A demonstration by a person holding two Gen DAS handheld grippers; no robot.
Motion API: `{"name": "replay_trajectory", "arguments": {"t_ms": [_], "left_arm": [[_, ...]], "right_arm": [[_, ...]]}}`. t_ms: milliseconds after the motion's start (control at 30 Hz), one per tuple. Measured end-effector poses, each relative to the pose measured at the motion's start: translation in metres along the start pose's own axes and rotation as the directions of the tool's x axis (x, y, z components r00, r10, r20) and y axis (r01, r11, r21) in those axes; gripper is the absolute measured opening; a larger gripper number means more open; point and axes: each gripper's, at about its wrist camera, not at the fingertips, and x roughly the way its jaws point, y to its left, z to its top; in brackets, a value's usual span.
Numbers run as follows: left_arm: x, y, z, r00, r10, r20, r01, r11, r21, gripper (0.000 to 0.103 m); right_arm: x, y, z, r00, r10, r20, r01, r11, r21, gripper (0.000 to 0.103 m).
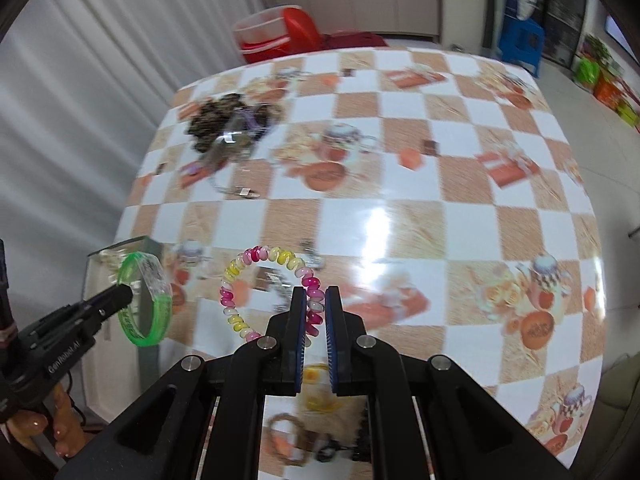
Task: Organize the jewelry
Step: 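Carry the bracelet with the right tool into the tray while the left tool places the bangle there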
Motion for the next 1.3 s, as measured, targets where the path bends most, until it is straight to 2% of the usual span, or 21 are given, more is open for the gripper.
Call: {"name": "replay_trajectory", "arguments": {"t_ms": [300,700,933,1300], "left_arm": [[-0.028,0.071,-0.031,0.997,0.07,0.01,-0.068,0.987,-0.144,0.011],[-0.041,0.156,-0.087,0.986,0.167,-0.028,-0.167,0.93,-0.327,0.011],[-0.028,0.178,-0.109,0.979,0.191,-0.069,-0.203,0.904,-0.377,0.011],[-0.007,0.186,-0.118,0.972,0.212,-0.1,-0.234,0.897,-0.375,0.012]], "right_arm": [[0.011,0.08,0.006,0.996,0.091,-0.022,-0.094,0.986,-0.136,0.01],[0.05,0.21,-0.001,0.972,0.198,-0.129,-0.23,0.915,-0.331,0.01],[0.081,0.266,-0.012,0.962,0.2,-0.185,-0.26,0.876,-0.405,0.01],[0.127,0.302,-0.018,0.948,0.184,-0.261,-0.28,0.871,-0.405,0.01]]}}
